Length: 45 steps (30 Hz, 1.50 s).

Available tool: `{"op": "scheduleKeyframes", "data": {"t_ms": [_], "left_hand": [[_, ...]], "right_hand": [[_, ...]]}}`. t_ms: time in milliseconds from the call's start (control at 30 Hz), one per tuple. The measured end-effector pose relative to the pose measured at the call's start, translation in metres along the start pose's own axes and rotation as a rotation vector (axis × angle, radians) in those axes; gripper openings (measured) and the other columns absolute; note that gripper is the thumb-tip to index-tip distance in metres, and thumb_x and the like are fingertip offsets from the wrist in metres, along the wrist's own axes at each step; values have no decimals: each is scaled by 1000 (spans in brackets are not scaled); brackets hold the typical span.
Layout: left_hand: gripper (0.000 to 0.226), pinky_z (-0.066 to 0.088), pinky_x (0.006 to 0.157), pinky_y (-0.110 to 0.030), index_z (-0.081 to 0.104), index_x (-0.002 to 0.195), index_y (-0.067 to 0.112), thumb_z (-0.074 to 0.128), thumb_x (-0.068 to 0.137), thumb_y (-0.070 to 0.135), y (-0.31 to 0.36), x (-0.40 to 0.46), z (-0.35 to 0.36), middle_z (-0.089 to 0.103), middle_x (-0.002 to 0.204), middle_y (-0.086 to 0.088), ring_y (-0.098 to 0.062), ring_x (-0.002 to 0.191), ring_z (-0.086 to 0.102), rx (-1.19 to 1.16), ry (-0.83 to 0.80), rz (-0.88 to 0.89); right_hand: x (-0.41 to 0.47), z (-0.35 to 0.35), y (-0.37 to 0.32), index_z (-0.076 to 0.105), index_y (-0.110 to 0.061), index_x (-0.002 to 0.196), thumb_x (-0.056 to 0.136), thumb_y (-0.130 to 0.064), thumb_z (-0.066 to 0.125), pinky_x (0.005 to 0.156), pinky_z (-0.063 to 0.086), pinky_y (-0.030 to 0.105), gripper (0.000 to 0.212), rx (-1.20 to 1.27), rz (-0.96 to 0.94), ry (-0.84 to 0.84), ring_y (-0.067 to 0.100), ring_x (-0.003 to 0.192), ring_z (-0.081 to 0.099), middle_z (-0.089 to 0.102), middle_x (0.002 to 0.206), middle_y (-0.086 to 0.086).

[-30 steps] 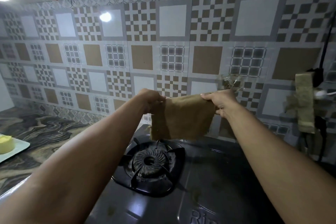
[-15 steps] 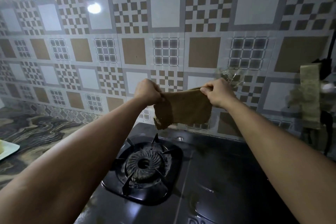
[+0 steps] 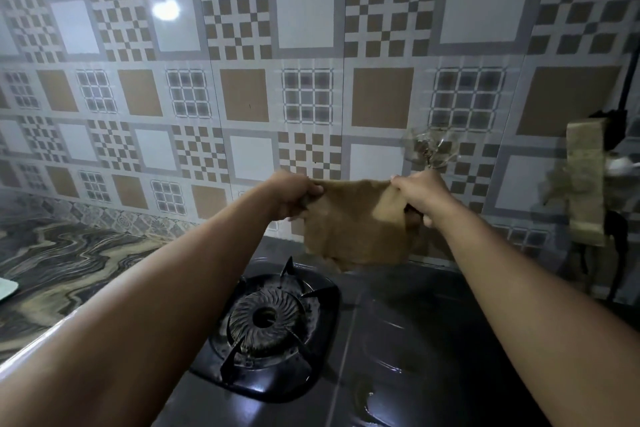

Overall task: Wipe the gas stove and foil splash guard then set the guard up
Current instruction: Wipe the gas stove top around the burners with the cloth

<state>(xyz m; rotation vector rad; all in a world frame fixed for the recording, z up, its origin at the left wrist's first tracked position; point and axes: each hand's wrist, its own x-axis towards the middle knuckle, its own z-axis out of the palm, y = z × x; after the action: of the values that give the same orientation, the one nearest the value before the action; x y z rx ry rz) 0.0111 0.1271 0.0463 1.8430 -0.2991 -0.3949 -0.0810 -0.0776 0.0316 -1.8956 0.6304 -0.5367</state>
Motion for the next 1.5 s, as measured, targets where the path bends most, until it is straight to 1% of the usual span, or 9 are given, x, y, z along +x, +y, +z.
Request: {"op": "scheduleKeyframes", "data": {"t_ms": [133,467,700,967,1133,1233,1333,1433,1500], "left_hand": [[4,60,60,-37,54,92,4,56,90,5,3,-5,20,59,75,-9,-21,63,63,-68,-115,-36],[47,61,63,-38,60,104,0,78,77,33,7,-16,31,73,90,-18,-27,71,73,-8,-85,37],[22,61,72,-43,62,109,2,63,89,10,7,-13,20,68,97,-15,-26,85,68,-12,41,103],[21,55,88,-41,72,101,12,60,86,5,3,-30,19,68,104,-11,-29,101,61,251,-326,222],[22,54,91,-40,73,96,3,56,83,5,-17,-24,6,72,100,-8,-22,98,64,248,-159,273],[15,54,79,-33,67,88,5,54,86,13,-48,-9,-12,67,97,-7,-22,87,62,518,83,219],[35,48,90,-35,61,115,5,48,90,25,-88,-4,-25,63,119,-12,-26,106,59,802,221,106],[64,23,115,-55,36,141,3,33,96,49,-126,-6,-36,32,151,-20,-35,140,29,1059,273,-31],[76,4,117,-60,11,151,2,25,97,54,-146,-7,-41,3,160,-20,-34,148,1,1093,248,-82]], "right_hand": [[-15,11,-10,62,-10,95,94,-22,58,61,57,37,13,300,140,-222,27,78,70,69,88,14],[-28,23,-13,70,2,106,99,-50,18,94,49,50,74,455,218,-467,36,104,65,71,105,22],[-30,35,2,58,5,119,101,-34,30,94,47,54,51,627,464,-320,44,108,60,61,121,30],[-29,56,18,47,9,122,96,-54,42,92,48,59,68,1090,568,-469,50,109,58,58,119,36],[-23,60,18,57,2,109,95,-7,50,86,52,48,18,868,453,-267,34,92,65,66,98,18],[-15,59,20,58,-4,117,95,-10,52,85,55,46,24,706,351,-192,32,100,65,66,106,14],[-13,65,22,57,-16,128,99,-14,47,77,57,43,30,256,65,-92,28,93,63,64,110,13],[-24,81,33,61,-15,117,101,-26,45,75,52,38,25,-103,-143,-267,22,81,58,62,101,14],[-29,93,51,64,-16,112,100,-39,43,92,48,43,33,-305,-153,-488,25,97,59,62,113,13]]}}
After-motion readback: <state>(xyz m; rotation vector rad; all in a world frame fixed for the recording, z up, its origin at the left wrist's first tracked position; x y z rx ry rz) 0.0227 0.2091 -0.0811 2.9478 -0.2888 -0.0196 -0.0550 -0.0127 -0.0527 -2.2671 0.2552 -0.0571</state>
